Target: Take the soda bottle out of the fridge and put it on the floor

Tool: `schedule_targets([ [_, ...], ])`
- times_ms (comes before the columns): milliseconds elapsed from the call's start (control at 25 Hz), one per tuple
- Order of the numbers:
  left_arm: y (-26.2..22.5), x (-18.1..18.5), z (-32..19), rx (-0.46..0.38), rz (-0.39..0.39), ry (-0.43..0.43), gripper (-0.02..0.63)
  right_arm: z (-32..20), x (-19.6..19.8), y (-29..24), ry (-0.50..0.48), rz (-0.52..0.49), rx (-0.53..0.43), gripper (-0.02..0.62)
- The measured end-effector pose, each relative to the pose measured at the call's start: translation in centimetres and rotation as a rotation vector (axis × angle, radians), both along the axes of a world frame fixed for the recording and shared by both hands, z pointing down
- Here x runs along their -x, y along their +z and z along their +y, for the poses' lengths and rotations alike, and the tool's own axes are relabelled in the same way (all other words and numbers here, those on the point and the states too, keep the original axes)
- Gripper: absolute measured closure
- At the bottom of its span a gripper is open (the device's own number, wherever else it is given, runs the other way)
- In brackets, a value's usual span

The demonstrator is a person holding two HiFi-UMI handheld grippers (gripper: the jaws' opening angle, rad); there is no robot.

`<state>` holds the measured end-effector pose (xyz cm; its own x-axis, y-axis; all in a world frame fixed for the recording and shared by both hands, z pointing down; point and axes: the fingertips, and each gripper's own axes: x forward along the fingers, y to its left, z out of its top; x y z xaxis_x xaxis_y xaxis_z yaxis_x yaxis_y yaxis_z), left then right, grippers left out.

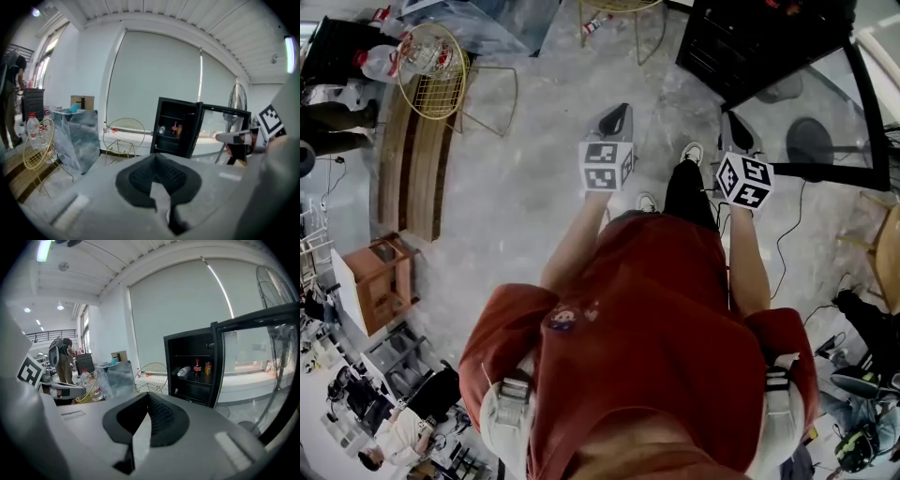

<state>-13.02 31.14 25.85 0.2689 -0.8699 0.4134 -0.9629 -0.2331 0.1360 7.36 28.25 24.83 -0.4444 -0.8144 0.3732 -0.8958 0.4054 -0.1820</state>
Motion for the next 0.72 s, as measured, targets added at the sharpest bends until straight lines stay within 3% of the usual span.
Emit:
schedule_targets([
  [400,-1.3,-1.9,-6.3,-0.006,-0.014,0.013,0.606,-5.9,-2.1,-0.3,0.015,-0.001,-0.001,0.595],
  [720,-1.2,-6.5,-14.4,-0.002,-0.040,0.057,0.606,-13.0,-6.2,0.9,0.048,-0.022,0.026,0.595],
])
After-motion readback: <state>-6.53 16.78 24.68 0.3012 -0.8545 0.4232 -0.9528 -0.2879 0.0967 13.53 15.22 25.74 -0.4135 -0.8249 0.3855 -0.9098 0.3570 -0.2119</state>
